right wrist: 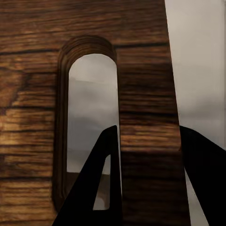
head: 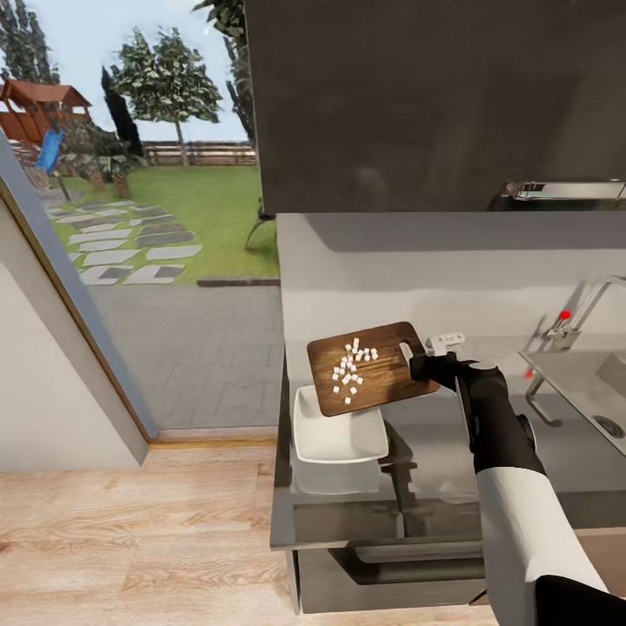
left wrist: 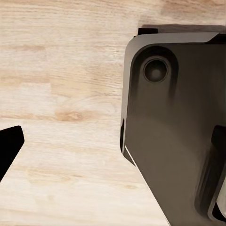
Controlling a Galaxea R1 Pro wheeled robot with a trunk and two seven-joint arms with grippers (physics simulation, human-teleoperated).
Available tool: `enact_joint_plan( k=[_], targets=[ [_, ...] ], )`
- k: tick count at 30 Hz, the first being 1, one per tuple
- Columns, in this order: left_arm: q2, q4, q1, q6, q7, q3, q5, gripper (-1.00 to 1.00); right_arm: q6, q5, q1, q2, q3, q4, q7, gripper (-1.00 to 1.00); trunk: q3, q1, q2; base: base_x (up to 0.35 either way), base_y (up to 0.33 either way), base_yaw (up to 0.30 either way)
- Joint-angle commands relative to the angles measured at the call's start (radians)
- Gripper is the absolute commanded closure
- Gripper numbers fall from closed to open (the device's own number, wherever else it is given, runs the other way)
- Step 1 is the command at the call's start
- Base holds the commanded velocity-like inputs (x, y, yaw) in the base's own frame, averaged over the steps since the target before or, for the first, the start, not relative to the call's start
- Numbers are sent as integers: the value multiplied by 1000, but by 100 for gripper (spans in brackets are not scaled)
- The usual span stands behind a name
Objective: In the kitchen, take the Vidalia onion out of the sink, dice it on the chopping board with the paring knife, put the diced onion into the bowl on the countertop, then place both the paring knife and the chopping board into the sink.
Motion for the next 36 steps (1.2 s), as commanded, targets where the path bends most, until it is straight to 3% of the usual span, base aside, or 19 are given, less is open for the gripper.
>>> enact_joint_plan(
  k=[1, 15, 24, 29, 36],
  targets=[
    [0, 4, -2, -8, 0, -8, 10, -100, 2, 10, -1, 1, -3, -1, 10, 100, -2, 1, -2, 0, 0, 0],
    [1, 5, -2, -8, 0, -8, 10, -100, -148, 11, -1, -2, -8, 46, 5, 100, -2, 1, -2, 0, 0, 0],
    [1, 5, -1, -8, 0, -8, 10, -100, -164, 11, -1, -3, -9, 55, 5, 100, -2, 1, -2, 0, 0, 0],
    [3, 5, -1, -8, 1, -8, 10, -100, -226, 11, -1, -4, -11, 60, 4, 100, -2, 1, -2, 0, 0, 0],
    [1, 5, -1, -8, 3, -8, 10, -100, -242, 11, -1, -4, -28, 63, 5, 100, -2, 1, -2, 0, 0, 0]
  ],
)
